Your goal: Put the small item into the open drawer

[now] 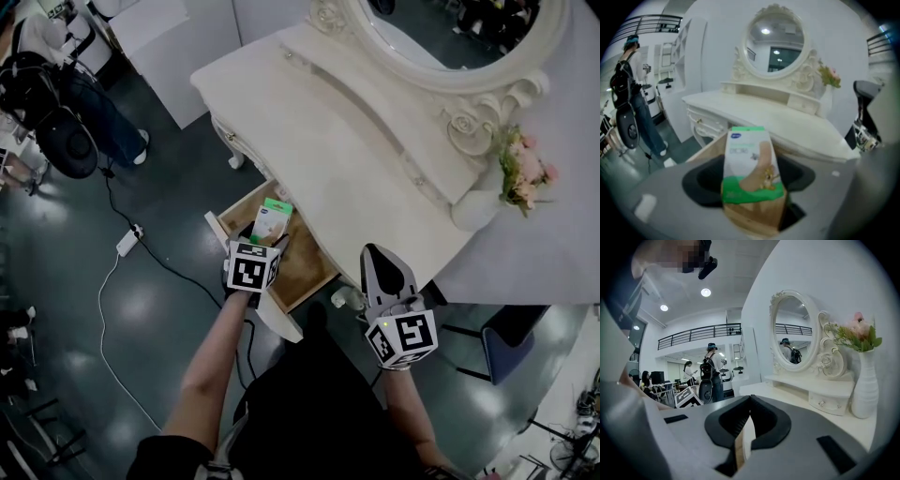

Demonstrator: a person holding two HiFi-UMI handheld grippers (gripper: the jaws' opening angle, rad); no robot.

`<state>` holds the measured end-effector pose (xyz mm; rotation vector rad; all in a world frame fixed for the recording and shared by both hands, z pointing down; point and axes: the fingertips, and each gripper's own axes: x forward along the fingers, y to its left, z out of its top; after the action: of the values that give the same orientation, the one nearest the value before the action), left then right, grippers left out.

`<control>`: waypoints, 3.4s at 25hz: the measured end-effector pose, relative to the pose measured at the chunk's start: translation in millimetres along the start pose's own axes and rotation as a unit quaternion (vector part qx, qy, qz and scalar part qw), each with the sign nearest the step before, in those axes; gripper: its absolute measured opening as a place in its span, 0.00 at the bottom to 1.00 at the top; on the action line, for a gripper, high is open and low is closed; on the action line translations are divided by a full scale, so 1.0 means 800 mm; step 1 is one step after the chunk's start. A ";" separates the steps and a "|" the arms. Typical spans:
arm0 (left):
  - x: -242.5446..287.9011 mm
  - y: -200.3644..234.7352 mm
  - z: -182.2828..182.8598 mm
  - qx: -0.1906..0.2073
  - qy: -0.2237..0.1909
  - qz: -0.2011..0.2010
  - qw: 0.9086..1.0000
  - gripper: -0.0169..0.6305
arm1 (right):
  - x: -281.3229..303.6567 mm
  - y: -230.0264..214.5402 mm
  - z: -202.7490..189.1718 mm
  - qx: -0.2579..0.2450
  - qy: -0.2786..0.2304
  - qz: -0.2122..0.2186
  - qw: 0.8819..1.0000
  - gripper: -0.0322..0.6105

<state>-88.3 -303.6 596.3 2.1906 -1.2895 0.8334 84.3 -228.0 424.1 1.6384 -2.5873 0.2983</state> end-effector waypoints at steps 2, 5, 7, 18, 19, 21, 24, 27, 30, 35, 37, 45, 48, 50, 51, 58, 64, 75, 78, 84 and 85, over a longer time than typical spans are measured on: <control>0.010 -0.004 -0.004 0.008 0.018 -0.003 1.000 0.58 | 0.001 -0.003 0.000 0.001 0.001 -0.001 1.000 0.05; 0.028 -0.011 -0.009 0.022 0.044 -0.009 0.999 0.58 | 0.001 -0.012 -0.002 0.005 0.002 -0.006 1.000 0.05; 0.038 -0.013 -0.015 0.024 0.062 -0.009 0.998 0.58 | 0.001 -0.017 -0.003 0.007 0.003 -0.008 1.000 0.05; 0.083 -0.020 -0.055 0.056 0.157 -0.019 0.986 0.58 | 0.004 -0.026 -0.010 0.015 0.008 -0.002 1.000 0.05; 0.089 -0.024 -0.057 0.060 0.160 -0.025 0.985 0.58 | 0.004 -0.026 -0.010 0.016 0.009 -0.001 1.000 0.05; 0.098 -0.029 -0.064 0.068 0.173 -0.030 0.982 0.58 | 0.005 -0.026 -0.011 0.016 0.010 0.001 1.000 0.05; 0.110 -0.031 -0.072 0.073 0.187 -0.030 0.979 0.58 | 0.006 -0.026 -0.014 0.018 0.012 0.004 1.000 0.05; 0.121 -0.033 -0.080 0.071 0.196 -0.031 0.978 0.58 | 0.008 -0.024 -0.017 0.021 0.017 0.007 1.000 0.05; 0.131 -0.038 -0.089 0.070 0.205 -0.038 0.975 0.58 | 0.010 -0.024 -0.020 0.024 0.021 0.009 0.999 0.05; 0.142 -0.044 -0.108 0.072 0.232 -0.041 0.969 0.58 | 0.011 -0.021 -0.022 0.025 0.024 0.014 0.999 0.05; 0.144 -0.044 -0.113 0.075 0.238 -0.038 0.968 0.58 | 0.011 -0.019 -0.022 0.026 0.025 0.016 0.999 0.05; 0.145 -0.044 -0.116 0.074 0.242 -0.037 0.967 0.58 | 0.011 -0.020 -0.025 0.027 0.030 0.016 0.999 0.05; 0.145 -0.044 -0.114 0.072 0.238 -0.034 0.968 0.59 | 0.012 -0.021 -0.025 0.026 0.030 0.016 0.999 0.05; 0.144 -0.043 -0.109 0.064 0.227 -0.036 0.971 0.64 | 0.012 -0.019 -0.024 0.027 0.030 0.017 0.999 0.05; 0.142 -0.043 -0.104 0.059 0.219 -0.037 0.973 0.64 | 0.013 -0.018 -0.024 0.026 0.030 0.018 0.999 0.05; 0.100 -0.022 -0.053 0.019 0.150 -0.005 0.989 0.56 | 0.017 -0.008 -0.018 0.022 0.021 0.029 0.999 0.05; 0.059 -0.009 0.000 -0.020 0.050 0.005 0.999 0.42 | 0.016 -0.001 -0.010 0.017 0.011 0.032 0.999 0.05; -0.052 -0.005 0.080 -0.018 -0.092 0.017 0.995 0.33 | 0.012 0.018 0.014 0.003 -0.012 0.040 0.999 0.05; -0.083 -0.001 0.092 -0.023 -0.123 0.022 0.992 0.30 | 0.010 0.022 0.018 -0.001 -0.016 0.042 0.999 0.05; -0.141 0.008 0.106 -0.030 -0.178 0.031 0.983 0.24 | 0.005 0.033 0.026 -0.010 -0.022 0.043 0.999 0.05; -0.149 0.009 0.107 -0.030 -0.186 0.033 0.981 0.23 | 0.004 0.035 0.027 -0.010 -0.024 0.044 0.999 0.05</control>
<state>-116.8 -290.2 452.8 2.3394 -1.5445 0.4083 58.6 -223.3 400.2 1.5465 -2.6928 0.2404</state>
